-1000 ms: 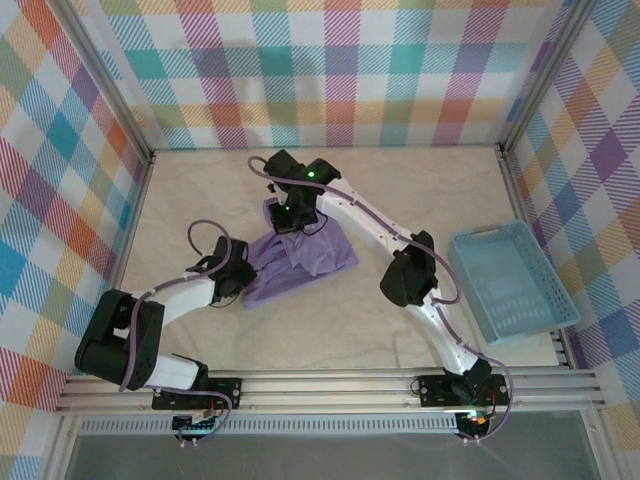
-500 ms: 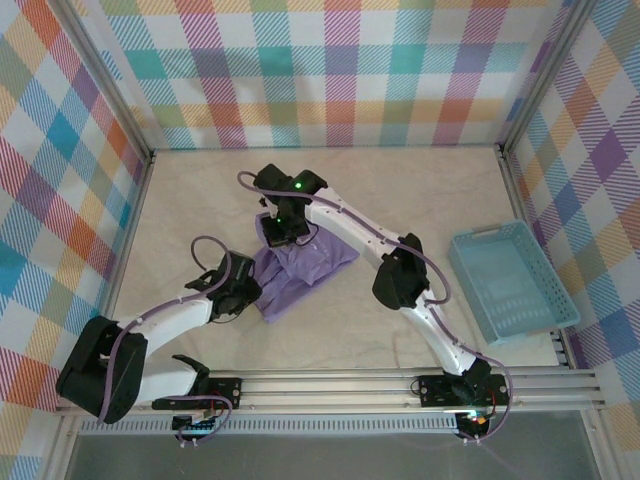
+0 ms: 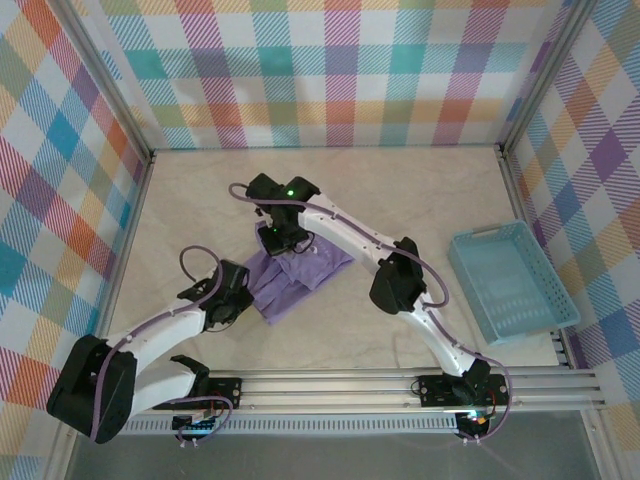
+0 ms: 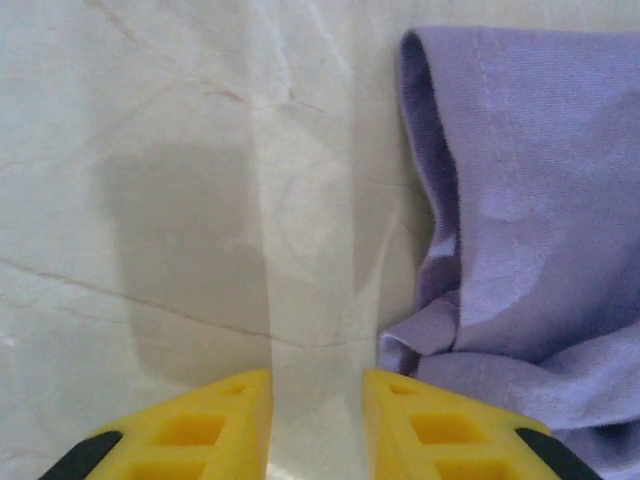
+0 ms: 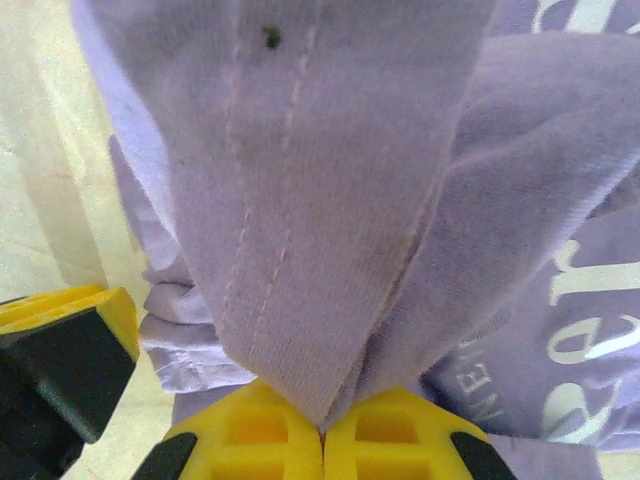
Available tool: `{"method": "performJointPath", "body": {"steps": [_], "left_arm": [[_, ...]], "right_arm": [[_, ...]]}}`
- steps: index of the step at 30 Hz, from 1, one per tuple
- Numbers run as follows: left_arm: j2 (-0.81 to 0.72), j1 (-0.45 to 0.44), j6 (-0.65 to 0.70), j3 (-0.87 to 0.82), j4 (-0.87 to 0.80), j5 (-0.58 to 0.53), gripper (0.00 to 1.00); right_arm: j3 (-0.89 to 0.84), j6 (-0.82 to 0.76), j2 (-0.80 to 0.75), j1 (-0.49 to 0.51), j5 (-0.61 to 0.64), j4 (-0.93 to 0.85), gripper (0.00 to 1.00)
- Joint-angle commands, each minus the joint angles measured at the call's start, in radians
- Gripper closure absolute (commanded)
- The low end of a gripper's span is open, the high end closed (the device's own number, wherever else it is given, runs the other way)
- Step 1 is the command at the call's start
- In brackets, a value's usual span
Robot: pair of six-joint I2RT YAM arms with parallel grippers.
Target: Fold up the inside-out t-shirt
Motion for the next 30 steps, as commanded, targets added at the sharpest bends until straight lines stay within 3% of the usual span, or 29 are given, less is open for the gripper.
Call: {"method": "performJointPath", "body": {"steps": [1,5,9,13,16,21,27,30], "left_arm": [[-0.041,0.014,-0.019,-0.019,-0.063,-0.046,0.7],[-0.076,0.017,-0.033,-0.033,-0.096,-0.067,0.7],[-0.222,0.021,-0.088,-0.067,-0.188,-0.143,0.68],[-0.426,0.027,-0.093,-0.069,-0.302,-0.202,0.66],[-0.494,0.029,-0.045,-0.025,-0.343,-0.204,0.65],[-0.401,0.01,0.044,0.114,-0.333,-0.109,0.65],[-0.221,-0.143,0.049,0.251,-0.212,-0.053,0.65],[-0.115,-0.155,0.031,0.269,-0.148,-0.026,0.65]], "right_arm": [[0.024,0.001,0.027,0.022,-0.044,0.002,0.94],[0.022,0.006,0.04,0.025,-0.115,0.015,0.76],[0.033,-0.016,0.002,0.022,-0.155,0.01,0.6],[-0.008,-0.037,-0.118,0.014,-0.116,0.028,0.53],[-0.163,-0.04,-0.228,-0.025,-0.046,0.114,0.51],[-0.302,-0.077,-0.235,-0.153,-0.03,0.217,0.51],[-0.275,-0.091,-0.09,-0.237,-0.101,0.296,0.52],[-0.279,-0.081,-0.046,-0.249,-0.128,0.342,0.53]]}}
